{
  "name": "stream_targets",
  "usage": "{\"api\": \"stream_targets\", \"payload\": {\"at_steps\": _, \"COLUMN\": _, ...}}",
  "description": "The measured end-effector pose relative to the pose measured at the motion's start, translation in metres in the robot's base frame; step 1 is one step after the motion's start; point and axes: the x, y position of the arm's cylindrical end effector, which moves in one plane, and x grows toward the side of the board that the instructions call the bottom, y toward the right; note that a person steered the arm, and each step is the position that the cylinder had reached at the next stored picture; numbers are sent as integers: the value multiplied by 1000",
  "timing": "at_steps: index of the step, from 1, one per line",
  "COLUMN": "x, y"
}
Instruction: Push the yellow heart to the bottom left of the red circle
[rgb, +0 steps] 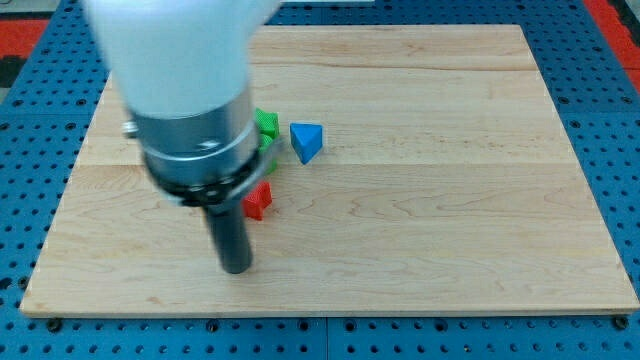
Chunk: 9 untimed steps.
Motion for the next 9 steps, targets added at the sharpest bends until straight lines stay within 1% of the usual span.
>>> {"api": "stream_targets", "payload": {"at_steps": 1, "x": -23, "y": -5}}
{"api": "stream_targets", "payload": {"at_steps": 2, "x": -33, "y": -12}}
{"api": "stream_targets", "payload": {"at_steps": 3, "x": -26, "y": -18}}
{"api": "stream_targets", "payload": {"at_steps": 4, "x": -29, "y": -30}}
{"api": "stream_targets", "payload": {"at_steps": 5, "x": -53, "y": -5}}
{"api": "stream_targets", "payload": {"at_steps": 6, "x": -55, "y": 18}}
{"api": "stream_targets", "payload": {"at_steps": 7, "x": -55, "y": 18}}
{"api": "stream_targets", "payload": {"at_steps": 8, "x": -62, "y": -5}}
{"api": "stream_targets", "payload": {"at_steps": 9, "x": -49, "y": -5}}
